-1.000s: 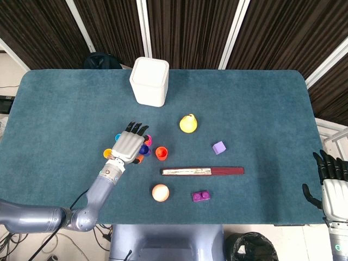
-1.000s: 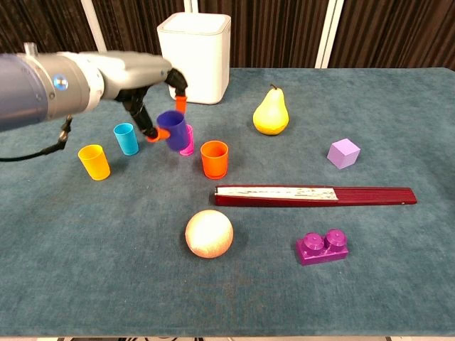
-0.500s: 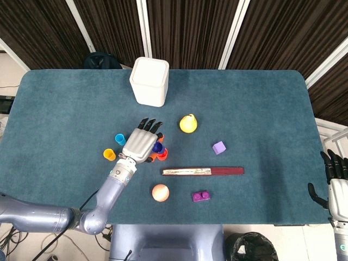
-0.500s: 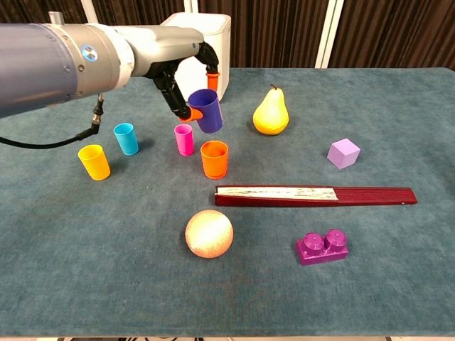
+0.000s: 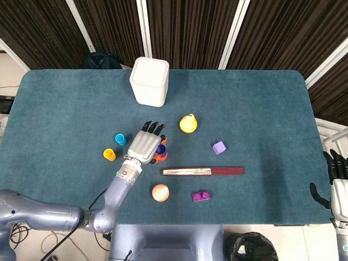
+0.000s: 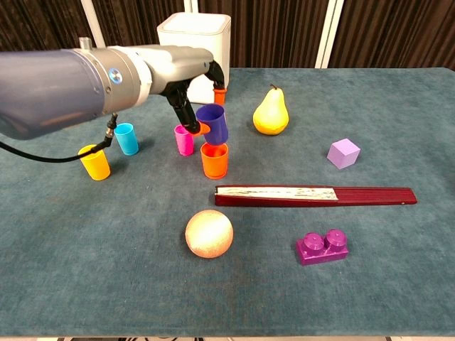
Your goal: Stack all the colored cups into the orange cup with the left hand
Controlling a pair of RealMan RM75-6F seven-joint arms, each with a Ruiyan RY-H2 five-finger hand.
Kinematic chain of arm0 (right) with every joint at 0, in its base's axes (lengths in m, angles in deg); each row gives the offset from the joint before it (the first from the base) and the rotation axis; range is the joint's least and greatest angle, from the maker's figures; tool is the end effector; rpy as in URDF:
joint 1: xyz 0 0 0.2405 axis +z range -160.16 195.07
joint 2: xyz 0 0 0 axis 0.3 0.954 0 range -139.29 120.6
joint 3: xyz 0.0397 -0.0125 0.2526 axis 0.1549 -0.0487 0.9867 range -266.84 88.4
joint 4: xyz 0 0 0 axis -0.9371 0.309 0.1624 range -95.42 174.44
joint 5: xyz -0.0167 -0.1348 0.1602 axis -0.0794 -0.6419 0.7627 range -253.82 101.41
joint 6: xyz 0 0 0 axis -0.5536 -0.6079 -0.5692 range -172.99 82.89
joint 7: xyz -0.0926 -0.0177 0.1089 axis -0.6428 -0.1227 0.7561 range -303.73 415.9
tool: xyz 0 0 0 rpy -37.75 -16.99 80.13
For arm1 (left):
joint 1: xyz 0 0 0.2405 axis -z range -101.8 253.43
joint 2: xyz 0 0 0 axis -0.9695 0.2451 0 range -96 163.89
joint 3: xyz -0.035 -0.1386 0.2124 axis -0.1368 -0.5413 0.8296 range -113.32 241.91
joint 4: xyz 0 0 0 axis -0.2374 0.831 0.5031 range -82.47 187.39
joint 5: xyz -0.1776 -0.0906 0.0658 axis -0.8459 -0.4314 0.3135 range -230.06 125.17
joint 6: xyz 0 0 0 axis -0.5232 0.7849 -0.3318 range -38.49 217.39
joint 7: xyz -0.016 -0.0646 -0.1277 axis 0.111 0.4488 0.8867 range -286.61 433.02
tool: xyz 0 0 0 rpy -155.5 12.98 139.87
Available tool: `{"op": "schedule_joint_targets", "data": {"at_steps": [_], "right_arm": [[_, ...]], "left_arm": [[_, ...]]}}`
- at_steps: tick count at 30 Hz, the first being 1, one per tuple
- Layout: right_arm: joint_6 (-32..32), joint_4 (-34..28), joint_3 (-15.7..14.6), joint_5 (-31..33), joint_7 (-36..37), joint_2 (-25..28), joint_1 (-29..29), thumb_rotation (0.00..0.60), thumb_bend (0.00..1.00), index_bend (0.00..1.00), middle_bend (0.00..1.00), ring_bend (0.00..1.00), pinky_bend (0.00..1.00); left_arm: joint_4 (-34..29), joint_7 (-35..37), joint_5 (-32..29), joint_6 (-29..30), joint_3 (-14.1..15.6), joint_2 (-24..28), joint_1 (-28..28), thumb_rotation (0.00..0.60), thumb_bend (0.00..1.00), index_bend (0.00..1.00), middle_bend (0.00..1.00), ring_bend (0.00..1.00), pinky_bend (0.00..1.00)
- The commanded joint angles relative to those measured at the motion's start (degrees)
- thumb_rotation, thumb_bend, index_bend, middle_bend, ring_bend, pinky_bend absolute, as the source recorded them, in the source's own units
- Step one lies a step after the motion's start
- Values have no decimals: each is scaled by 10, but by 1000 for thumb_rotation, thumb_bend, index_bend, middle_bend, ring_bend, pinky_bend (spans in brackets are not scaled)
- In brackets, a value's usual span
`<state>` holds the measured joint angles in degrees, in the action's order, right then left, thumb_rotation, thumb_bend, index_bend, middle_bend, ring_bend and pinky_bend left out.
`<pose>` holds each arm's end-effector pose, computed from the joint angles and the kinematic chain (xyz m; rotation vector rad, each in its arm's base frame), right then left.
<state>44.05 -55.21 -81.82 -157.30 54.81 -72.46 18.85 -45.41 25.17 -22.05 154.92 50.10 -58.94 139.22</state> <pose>-0.3158 -0.1763 0.1861 1.1980 -0.8632 0.9134 -0.0228 0.3438 -0.0336 -1.9207 -0.8720 -0.8084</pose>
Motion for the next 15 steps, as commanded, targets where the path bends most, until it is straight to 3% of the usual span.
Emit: {"op": "schedule_joint_targets", "data": {"at_steps": [1, 15], "right_arm": [[1, 0, 0, 0, 0, 0, 0, 600, 430, 36, 0, 63, 0], [4, -1, 3, 3, 3, 2, -3, 600, 430, 36, 0, 63, 0]], "left_arm": [[8, 0, 3, -1, 3, -8, 2, 600, 340, 475, 95, 0, 0], [40, 0, 6, 8, 10, -35, 3, 600, 339, 475, 95, 0, 0]]}}
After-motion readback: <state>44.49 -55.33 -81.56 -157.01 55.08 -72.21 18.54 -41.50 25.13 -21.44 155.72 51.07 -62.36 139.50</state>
